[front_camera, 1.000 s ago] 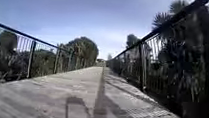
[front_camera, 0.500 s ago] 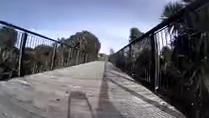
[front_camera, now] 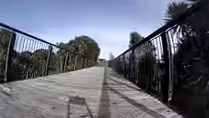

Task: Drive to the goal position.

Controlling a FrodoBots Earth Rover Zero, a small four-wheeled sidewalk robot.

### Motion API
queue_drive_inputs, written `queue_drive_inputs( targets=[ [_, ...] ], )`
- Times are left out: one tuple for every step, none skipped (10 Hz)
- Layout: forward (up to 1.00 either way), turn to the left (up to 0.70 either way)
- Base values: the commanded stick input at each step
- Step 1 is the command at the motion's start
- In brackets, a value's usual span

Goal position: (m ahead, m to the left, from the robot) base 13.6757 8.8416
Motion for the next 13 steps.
queue_drive_inputs(
  targets=[
    [1.00,0.00],
    [1.00,0.00],
    [1.00,0.00],
    [1.00,0.00],
    [1.00,0.00],
    [1.00,0.00],
    [1.00,0.00],
    [1.00,0.00],
    [1.00,0.00],
    [1.00,0.00],
    [1.00,0.00],
    [1.00,0.00],
    [1.00,0.00]
  ],
)
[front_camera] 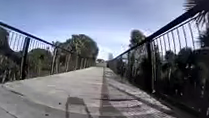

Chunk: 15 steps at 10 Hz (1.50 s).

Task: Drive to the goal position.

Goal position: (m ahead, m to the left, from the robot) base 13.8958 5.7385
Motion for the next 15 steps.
queue_drive_inputs(
  targets=[
    [1.00,0.00],
    [1.00,0.00],
    [1.00,0.00],
    [1.00,0.00],
    [1.00,0.00],
    [1.00,0.00],
    [1.00,0.00],
    [1.00,0.00],
    [1.00,0.00],
    [1.00,0.00],
    [1.00,0.00],
    [1.00,0.00],
    [1.00,0.00],
    [1.00,0.00],
    [1.00,0.06]
  ],
)
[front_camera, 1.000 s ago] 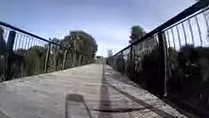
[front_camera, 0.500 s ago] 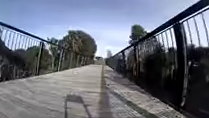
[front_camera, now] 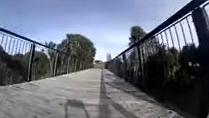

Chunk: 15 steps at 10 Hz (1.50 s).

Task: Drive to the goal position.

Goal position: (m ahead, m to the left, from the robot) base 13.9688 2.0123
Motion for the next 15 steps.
queue_drive_inputs(
  targets=[
    [1.00,0.24],
    [1.00,0.12],
    [1.00,0.00],
    [1.00,0.00],
    [1.00,0.00],
    [1.00,0.00],
    [1.00,0.00],
    [1.00,0.00],
    [1.00,0.00],
    [1.00,0.00],
    [1.00,0.00],
    [1.00,0.00],
    [1.00,0.00],
    [1.00,0.00],
    [1.00,0.00]
  ],
)
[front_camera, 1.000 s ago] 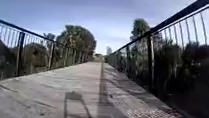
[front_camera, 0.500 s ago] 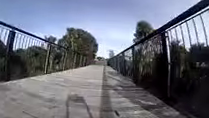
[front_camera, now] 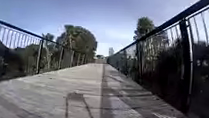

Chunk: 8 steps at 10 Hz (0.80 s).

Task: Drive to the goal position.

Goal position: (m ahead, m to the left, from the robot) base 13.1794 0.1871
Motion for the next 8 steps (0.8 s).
queue_drive_inputs(
  targets=[
    [1.00,0.00],
    [1.00,0.00],
    [1.00,0.00],
    [1.00,0.00],
    [1.00,0.00],
    [1.00,0.00],
    [1.00,0.00],
    [1.00,0.11]
  ],
)
